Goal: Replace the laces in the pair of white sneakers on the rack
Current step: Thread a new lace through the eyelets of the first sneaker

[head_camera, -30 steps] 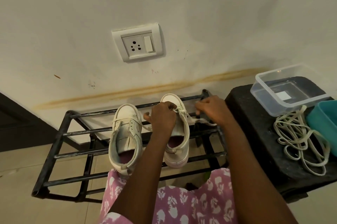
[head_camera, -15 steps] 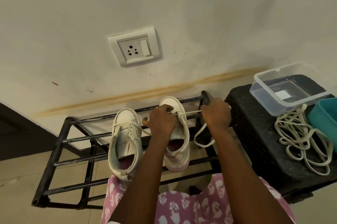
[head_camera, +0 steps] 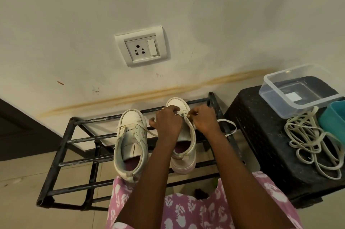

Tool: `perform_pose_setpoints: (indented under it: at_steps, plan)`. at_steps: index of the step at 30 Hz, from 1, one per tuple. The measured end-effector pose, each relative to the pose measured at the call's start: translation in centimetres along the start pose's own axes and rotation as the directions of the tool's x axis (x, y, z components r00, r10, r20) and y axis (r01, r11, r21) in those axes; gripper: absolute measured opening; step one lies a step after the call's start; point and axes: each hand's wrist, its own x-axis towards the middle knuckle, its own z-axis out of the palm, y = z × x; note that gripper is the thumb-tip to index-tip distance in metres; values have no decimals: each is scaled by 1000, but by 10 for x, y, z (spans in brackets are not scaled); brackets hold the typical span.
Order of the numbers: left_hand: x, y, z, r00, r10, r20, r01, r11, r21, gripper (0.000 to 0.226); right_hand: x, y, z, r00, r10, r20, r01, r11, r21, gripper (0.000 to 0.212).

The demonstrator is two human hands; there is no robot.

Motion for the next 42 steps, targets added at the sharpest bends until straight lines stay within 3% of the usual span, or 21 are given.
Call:
perform_pose_setpoints:
  at_steps: [3, 6, 9, 12, 16, 18, 20, 25, 31, 36, 40, 42]
  plan:
    - [-1, 0, 1, 1000, 3, 2, -3, 1000, 5, 38, 1, 3, -3, 999, 44, -30, -44, 999, -15, 19]
    - [0, 1, 0, 1000, -3, 2, 3, 1000, 1, 38, -2, 13, -14, 955, 231, -189, -232, 973, 17, 20]
    - [0, 0, 0, 1000, 1, 0, -1, 1000, -2, 38, -7, 23, -30, 852, 291, -435, -405, 893, -196, 24]
    - [0, 1, -1, 1000, -10, 12, 9, 1000, 4, 38, -9, 25, -34, 846, 311, -434, -453, 848, -276, 24]
    - [0, -1, -4, 1000, -17, 24, 19, 998, -61, 39, -2, 14, -26, 959, 217, -182, -258, 936, -241, 25]
    - [-1, -1, -7, 1000, -4, 28, 7, 993, -116, 41, -1, 7, -21, 995, 72, -66, -78, 992, -102, 26]
    - [-1, -3, -13, 999, -7, 43, 13, 988, -151, 44, -3, 1, -13, 1000, 0, -4, 0, 1000, 13, 25]
    - [4, -11, -22, 992, -67, 106, 88, 974, -209, 48, -4, -2, 0, 999, -40, -25, 40, 999, 0, 21]
    - [-1, -8, -14, 997, -81, 11, 82, 972, -218, 43, -4, 0, -5, 980, -188, -73, 158, 941, -298, 23]
    - [-1, -8, -12, 994, -112, -19, 105, 967, -231, 41, -8, 2, -4, 942, -301, -148, 211, 875, -436, 24]
    - [1, -14, -16, 991, -119, 56, 130, 949, -286, 39, -9, 3, -3, 928, -324, -181, 222, 875, -430, 22]
    - [2, -16, -22, 983, -146, 113, 178, 915, -362, 27, -10, 4, -3, 941, -300, -159, 209, 881, -425, 21]
